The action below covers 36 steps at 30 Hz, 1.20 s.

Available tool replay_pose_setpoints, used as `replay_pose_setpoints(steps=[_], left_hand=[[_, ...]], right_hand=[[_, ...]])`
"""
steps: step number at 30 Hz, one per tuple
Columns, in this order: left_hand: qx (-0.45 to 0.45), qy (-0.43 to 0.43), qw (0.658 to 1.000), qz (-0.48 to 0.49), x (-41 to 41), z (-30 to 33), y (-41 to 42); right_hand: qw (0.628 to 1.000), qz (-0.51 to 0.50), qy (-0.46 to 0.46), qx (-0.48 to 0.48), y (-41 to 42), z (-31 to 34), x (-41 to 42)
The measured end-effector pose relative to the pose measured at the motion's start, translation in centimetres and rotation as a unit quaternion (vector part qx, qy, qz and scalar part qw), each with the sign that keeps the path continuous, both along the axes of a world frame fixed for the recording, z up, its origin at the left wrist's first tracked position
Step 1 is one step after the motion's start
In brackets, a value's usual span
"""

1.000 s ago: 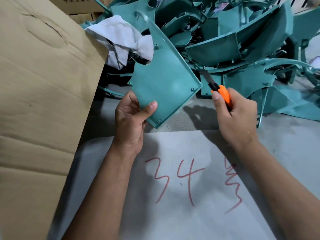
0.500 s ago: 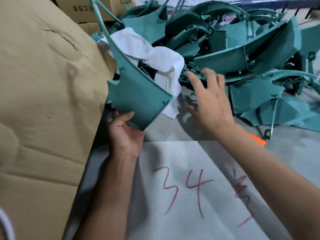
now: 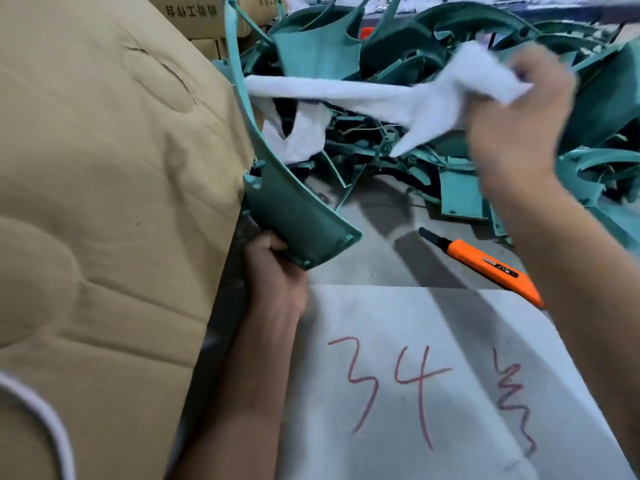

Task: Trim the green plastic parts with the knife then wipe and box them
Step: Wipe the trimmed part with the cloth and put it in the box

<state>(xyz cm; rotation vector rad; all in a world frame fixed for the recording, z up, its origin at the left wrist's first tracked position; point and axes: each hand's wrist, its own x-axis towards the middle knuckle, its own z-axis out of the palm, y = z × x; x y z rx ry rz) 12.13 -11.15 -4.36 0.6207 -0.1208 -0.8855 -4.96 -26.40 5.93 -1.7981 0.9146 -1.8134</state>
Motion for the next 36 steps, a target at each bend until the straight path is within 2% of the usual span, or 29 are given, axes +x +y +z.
replay_pose_setpoints(steps=[1,2,3,6,9,11,13,14,16,17,19,22,24,25,26,27,28,29,31,33,34,36], left_hand=[[0.006,-0.005,1.0,-0.003,-0.1,0.0,0.0],[0.01,-0.015,1.0,0.003,-0.2,-0.1,0.1],[0.012,-0.02,1.0,0.01,-0.3,-0.1,0.1],[0.01,-0.007,1.0,0.022,-0.5,-0.3,0.1],[0.017,0.008,0.999,0.028,-0.4,0.1,0.5],[0.034,-0.003,0.999,0.024,-0.4,0.2,0.6],[0.039,-0.009,0.999,0.03,-0.7,0.4,0.7],[0.04,-0.006,0.999,0.034,-0.8,0.3,0.7],[0.041,0.0,0.998,0.043,-0.8,0.1,0.5],[0.043,-0.001,0.998,0.046,-0.9,0.1,0.6],[0.058,-0.009,0.997,0.048,-0.8,0.1,0.7],[0.06,-0.019,0.998,0.031,-0.7,0.2,0.7],[0.063,-0.03,0.997,0.035,-0.7,0.4,0.8],[0.072,-0.038,0.996,0.041,-0.7,0.6,0.8],[0.08,-0.048,0.995,0.046,-0.8,0.6,0.8],[0.087,-0.053,0.994,0.048,-0.9,0.7,0.8],[0.085,-0.048,0.994,0.045,-0.9,0.6,0.8],[0.083,-0.042,0.995,0.043,-0.9,0.6,0.9],[0.084,-0.04,0.995,0.041,-0.8,0.5,0.8],[0.084,-0.041,0.995,0.038,-0.8,0.5,0.8],[0.082,-0.039,0.995,0.037,-0.8,0.4,0.7],[0.08,-0.037,0.996,0.028,-0.7,0.2,0.7]], right_hand=[[0.996,0.02,-0.079,0.038,0.7,0.2,-1.8],[0.991,0.046,-0.105,0.075,1.6,0.2,-3.6],[0.988,0.067,-0.078,0.118,2.5,0.0,-5.1],[0.961,0.069,0.158,0.217,3.9,-1.8,-7.9],[0.924,0.023,0.279,0.26,3.9,-3.9,-7.7],[0.909,0.018,0.334,0.249,4.6,-4.9,-6.3],[0.88,0.003,0.441,0.175,5.4,-6.3,-3.9],[0.855,0.005,0.498,0.144,5.7,-7.1,-2.4],[0.794,0.024,0.586,0.157,5.9,-8.9,0.0],[0.781,0.026,0.602,0.165,5.7,-9.8,0.8],[0.804,-0.004,0.577,0.14,5.3,-10.8,1.0],[0.892,0.007,0.448,0.064,4.9,-10.2,-0.5],[0.968,0.058,0.234,0.067,5.4,-8.4,-2.2],[0.986,0.092,0.092,0.104,5.6,-7.2,-3.0],[0.978,0.14,-0.051,0.146,5.7,-6.0,-4.0],[0.954,0.179,-0.167,0.175,5.6,-4.9,-4.9],[0.936,0.187,-0.238,0.182,5.3,-3.9,-5.9],[0.931,0.17,-0.272,0.176,5.0,-3.0,-6.8],[0.937,0.136,-0.274,0.171,4.9,-2.3,-7.8],[0.947,0.159,-0.201,0.195,5.5,-2.6,-7.9],[0.943,0.212,-0.13,0.222,5.7,-3.0,-7.2],[0.901,0.296,0.075,0.308,6.5,-4.0,-6.0]])
